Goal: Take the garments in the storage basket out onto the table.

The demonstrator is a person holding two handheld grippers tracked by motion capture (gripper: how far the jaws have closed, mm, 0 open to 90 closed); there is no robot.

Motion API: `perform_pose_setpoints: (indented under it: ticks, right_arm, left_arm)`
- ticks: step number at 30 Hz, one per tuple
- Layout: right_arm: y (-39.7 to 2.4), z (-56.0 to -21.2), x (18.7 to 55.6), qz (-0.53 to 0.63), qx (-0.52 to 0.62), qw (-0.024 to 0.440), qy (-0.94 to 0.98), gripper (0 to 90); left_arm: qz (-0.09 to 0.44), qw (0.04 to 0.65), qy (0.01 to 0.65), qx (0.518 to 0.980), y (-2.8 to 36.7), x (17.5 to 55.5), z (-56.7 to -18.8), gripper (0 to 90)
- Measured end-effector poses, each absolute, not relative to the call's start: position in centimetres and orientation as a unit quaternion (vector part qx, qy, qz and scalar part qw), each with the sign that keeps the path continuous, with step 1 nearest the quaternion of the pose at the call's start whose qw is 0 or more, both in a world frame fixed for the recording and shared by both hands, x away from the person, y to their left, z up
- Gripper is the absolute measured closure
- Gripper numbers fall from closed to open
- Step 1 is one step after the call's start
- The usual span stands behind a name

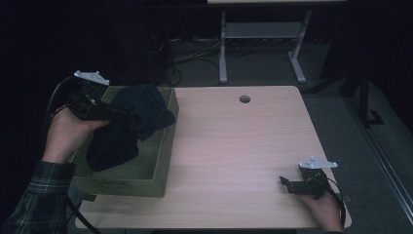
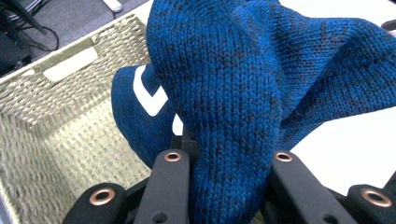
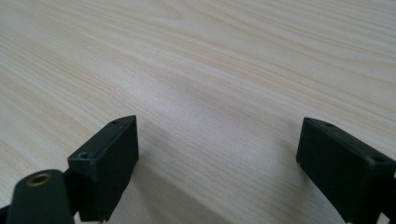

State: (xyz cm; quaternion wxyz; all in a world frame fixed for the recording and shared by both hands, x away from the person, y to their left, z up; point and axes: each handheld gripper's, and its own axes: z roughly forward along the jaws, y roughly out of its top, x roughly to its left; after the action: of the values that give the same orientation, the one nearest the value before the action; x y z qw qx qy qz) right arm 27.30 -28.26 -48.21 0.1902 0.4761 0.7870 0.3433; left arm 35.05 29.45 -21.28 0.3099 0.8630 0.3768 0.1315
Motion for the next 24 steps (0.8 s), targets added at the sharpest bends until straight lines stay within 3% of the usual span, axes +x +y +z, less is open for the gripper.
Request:
perform_pose_setpoints:
  ticks: [24]
  right_arm:
    - [-28.3,-48.2,27.3,0.343,0.476,0.190,0.787,12.7]
  left_arm:
    - [0.091,0.376,0.304,0.871,24.2,35.2,-17.6,77.3]
